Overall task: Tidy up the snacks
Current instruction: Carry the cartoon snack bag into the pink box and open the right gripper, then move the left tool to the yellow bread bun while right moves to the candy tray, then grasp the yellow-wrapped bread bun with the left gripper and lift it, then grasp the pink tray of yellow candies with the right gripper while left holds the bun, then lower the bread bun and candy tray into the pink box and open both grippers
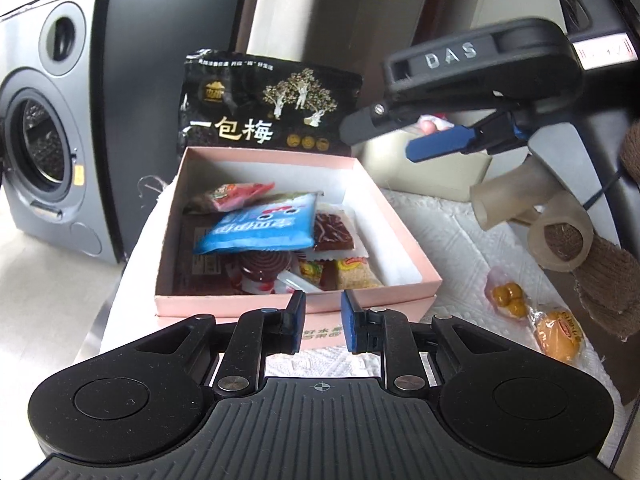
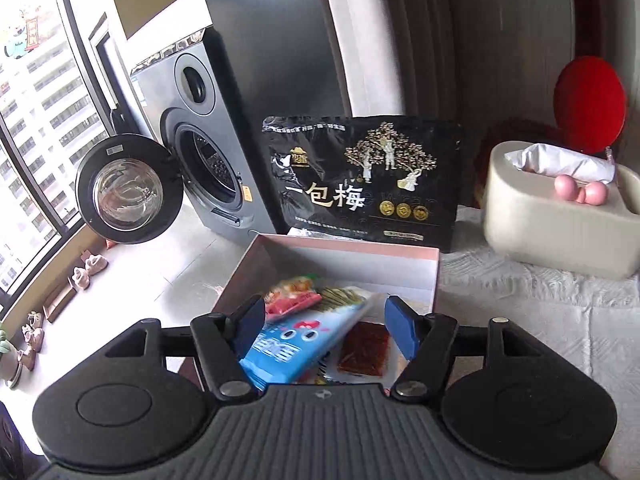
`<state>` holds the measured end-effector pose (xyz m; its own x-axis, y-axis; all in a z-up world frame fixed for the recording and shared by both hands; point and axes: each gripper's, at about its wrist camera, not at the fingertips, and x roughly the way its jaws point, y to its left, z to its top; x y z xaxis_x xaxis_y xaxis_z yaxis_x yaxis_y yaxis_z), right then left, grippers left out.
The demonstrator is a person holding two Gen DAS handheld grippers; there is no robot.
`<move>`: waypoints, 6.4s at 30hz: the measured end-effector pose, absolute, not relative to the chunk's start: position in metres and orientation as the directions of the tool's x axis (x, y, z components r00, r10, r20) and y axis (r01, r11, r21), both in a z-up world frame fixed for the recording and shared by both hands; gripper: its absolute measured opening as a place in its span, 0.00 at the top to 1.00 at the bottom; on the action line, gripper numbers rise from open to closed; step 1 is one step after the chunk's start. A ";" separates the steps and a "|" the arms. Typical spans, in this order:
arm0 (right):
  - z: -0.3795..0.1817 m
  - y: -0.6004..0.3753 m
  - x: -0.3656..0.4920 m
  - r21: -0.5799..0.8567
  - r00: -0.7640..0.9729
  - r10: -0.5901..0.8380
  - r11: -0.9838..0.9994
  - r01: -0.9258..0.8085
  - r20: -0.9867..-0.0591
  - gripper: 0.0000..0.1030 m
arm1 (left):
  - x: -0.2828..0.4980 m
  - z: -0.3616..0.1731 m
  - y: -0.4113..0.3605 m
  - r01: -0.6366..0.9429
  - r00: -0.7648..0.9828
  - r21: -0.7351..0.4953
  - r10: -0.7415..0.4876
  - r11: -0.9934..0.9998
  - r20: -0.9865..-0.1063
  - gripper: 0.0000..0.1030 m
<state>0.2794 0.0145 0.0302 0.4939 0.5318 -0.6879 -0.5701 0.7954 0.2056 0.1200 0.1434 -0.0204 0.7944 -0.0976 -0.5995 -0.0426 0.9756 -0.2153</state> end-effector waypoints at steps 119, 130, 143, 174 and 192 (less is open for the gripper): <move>-0.099 -0.214 0.156 0.018 0.649 0.265 0.932 -0.361 -0.713 0.00 | 0.124 -0.081 -0.007 0.370 0.614 -0.228 -0.421 0.901 -0.668 0.32; -0.086 -0.213 0.166 0.020 0.627 0.285 0.918 -0.395 -0.725 0.03 | 0.096 -0.067 0.056 0.180 0.723 -0.156 -0.238 0.971 -0.648 0.40; -0.088 -0.165 0.252 0.223 0.563 0.399 0.907 -0.356 -0.723 0.04 | 0.093 -0.074 0.067 0.130 0.732 -0.176 -0.214 0.976 -0.647 0.39; -0.086 -0.148 0.224 0.001 0.634 0.281 0.915 -0.404 -0.721 0.30 | 0.094 -0.078 0.064 0.120 0.718 -0.156 -0.194 0.980 -0.669 0.35; -0.003 -0.122 0.118 -0.025 0.635 0.492 0.779 -0.627 -0.596 0.29 | 0.088 -0.002 0.126 0.027 0.850 -0.200 -0.128 0.979 -0.512 0.41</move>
<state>0.1177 -0.1218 -0.0030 0.6350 0.4917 -0.5959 -0.6268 0.7787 -0.0254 0.0881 0.1261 -0.0020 0.8495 -0.1284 -0.5117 0.0274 0.9793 -0.2003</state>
